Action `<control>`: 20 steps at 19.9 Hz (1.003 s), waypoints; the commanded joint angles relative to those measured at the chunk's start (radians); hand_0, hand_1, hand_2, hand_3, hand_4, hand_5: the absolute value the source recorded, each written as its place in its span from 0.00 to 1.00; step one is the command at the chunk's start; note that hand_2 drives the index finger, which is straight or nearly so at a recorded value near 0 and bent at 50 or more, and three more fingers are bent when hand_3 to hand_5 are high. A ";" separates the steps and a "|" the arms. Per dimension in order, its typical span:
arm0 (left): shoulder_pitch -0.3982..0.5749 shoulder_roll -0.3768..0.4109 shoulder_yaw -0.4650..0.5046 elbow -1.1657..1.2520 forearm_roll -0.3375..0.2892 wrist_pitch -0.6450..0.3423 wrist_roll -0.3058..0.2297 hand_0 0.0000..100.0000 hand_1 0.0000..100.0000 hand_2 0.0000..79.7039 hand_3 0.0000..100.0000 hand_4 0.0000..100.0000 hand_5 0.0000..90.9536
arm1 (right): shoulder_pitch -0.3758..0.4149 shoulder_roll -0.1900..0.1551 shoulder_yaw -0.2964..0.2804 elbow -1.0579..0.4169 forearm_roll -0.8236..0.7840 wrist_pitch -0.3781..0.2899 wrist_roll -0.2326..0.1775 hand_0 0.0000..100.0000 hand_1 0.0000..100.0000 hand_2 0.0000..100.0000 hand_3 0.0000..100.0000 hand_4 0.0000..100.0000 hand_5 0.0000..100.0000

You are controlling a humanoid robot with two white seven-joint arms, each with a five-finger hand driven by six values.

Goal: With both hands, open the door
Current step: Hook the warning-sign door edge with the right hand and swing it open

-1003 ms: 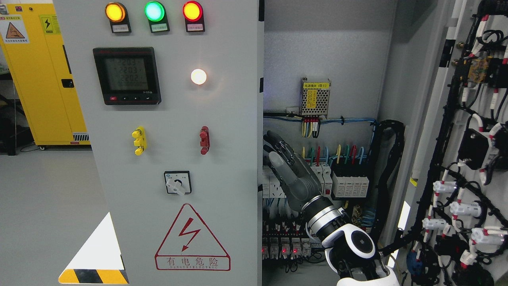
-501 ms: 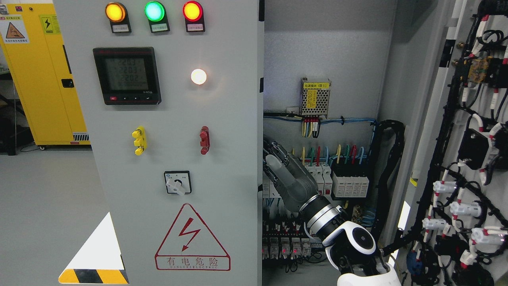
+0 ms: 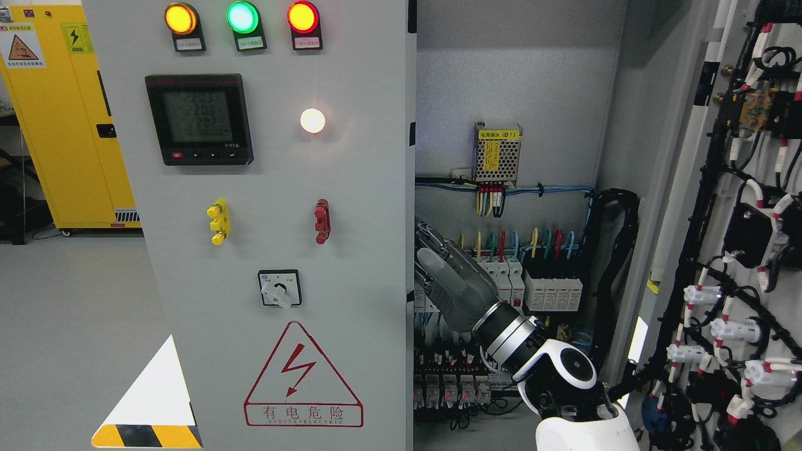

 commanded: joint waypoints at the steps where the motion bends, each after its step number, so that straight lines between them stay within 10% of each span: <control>1: 0.034 -0.003 0.001 -0.001 0.000 0.001 0.001 0.12 0.56 0.00 0.00 0.00 0.00 | -0.016 -0.002 -0.029 0.056 -0.001 0.002 0.058 0.00 0.50 0.04 0.00 0.00 0.00; 20: 0.034 -0.011 -0.003 0.000 0.000 0.001 0.001 0.12 0.56 0.00 0.00 0.00 0.00 | -0.028 -0.002 -0.033 0.061 -0.039 0.004 0.169 0.00 0.50 0.04 0.00 0.00 0.00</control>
